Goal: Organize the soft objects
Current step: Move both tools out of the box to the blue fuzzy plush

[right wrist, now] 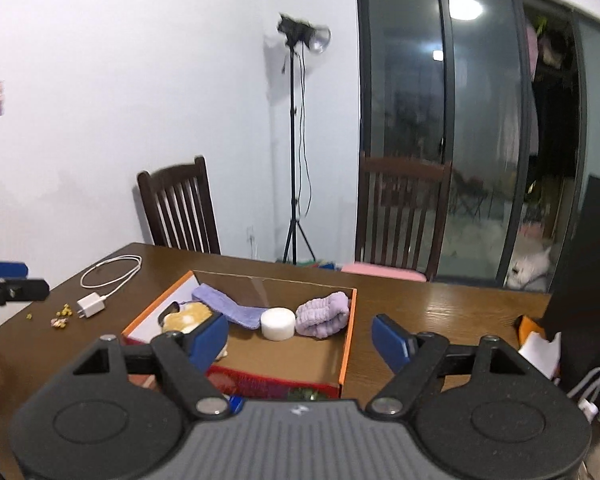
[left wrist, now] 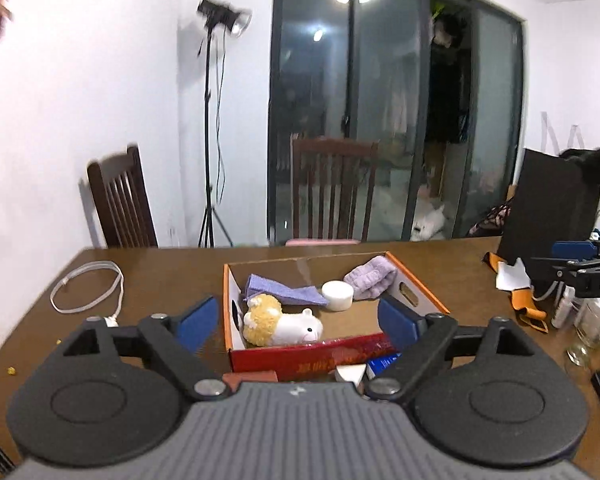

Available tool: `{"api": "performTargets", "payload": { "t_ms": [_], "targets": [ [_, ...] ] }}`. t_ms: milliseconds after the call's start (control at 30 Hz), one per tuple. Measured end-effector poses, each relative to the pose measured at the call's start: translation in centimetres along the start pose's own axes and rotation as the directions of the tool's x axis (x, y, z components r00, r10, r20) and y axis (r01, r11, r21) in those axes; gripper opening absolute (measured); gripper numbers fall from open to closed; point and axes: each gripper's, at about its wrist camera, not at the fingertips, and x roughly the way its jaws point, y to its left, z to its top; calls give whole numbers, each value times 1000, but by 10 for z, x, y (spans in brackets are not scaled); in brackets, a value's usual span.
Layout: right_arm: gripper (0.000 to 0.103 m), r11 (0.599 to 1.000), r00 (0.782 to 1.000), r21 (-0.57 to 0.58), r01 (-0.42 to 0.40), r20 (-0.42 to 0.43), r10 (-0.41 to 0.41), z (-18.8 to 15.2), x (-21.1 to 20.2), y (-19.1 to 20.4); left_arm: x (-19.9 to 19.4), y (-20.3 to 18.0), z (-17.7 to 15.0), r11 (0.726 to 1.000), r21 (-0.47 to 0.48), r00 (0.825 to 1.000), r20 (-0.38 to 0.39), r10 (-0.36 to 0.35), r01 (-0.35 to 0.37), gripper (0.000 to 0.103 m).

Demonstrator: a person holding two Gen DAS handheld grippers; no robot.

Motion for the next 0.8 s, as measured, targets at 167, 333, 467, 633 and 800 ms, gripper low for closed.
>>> {"api": "performTargets", "payload": {
  "t_ms": [167,333,467,633,800],
  "targets": [
    [86,999,996,-53,-6,86,10,-49,-56,21,-44,-2,-53,994,77,994,94,64,-71,95],
    [88,997,993,-73,-33,114,42,-103,-92,45,-67,2,-118,986,70,986,83,144,-150,95],
    [89,996,991,-43,-83,102,87,-146,-104,66,-85,13,-166,990,-40,990,35,137,-136,96],
    [93,986,985,39,-159,70,156,-183,-99,75,-94,30,-189,981,-55,982,15,189,-188,97],
    [92,988,988,38,-150,34,148,-176,-69,92,-71,57,-187,973,-140,983,-13,185,-185,97]
  ]
}}
